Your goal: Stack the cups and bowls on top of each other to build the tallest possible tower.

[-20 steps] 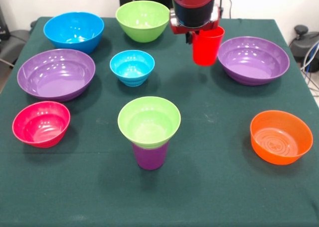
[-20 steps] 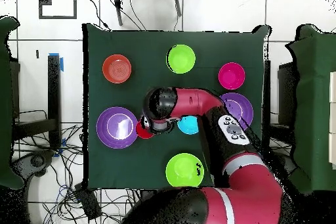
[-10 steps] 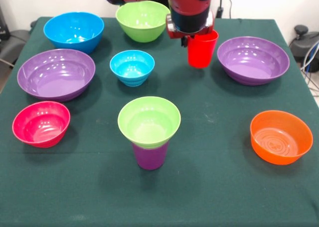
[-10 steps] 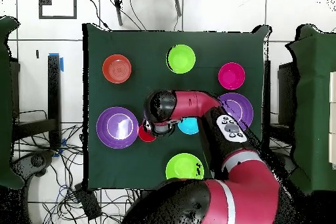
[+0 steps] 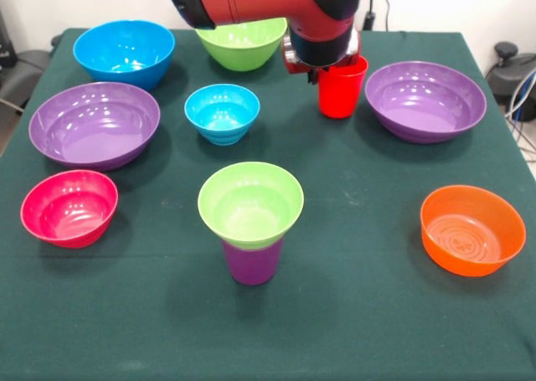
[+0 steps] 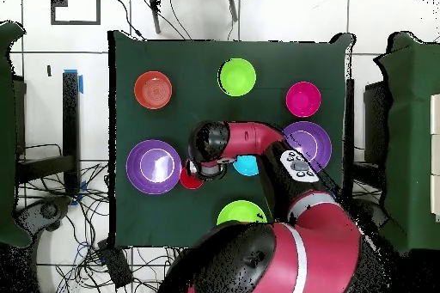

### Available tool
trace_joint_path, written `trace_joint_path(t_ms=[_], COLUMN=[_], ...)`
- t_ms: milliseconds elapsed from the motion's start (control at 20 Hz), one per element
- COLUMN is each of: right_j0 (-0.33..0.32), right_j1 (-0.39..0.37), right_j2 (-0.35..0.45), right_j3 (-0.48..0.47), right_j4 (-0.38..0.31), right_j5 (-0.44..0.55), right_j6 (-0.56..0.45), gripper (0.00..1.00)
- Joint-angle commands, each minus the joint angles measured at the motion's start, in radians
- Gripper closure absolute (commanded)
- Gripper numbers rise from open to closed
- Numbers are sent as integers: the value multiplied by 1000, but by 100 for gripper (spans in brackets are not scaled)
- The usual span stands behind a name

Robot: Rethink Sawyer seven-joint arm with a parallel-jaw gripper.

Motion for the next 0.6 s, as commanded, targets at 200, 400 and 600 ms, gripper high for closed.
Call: trace_joint_path(t_ms=[200,400,600], right_j0=[-7,-3,-1], right_j1=[34,29,29], right_j2=[38,34,32], right_j3=[-51,-49,-52], right_j4=[-85,-87,-85], right_j5=[-29,-21,-10], right_j6=[-124,-122,-120], gripper=[100,100,100])
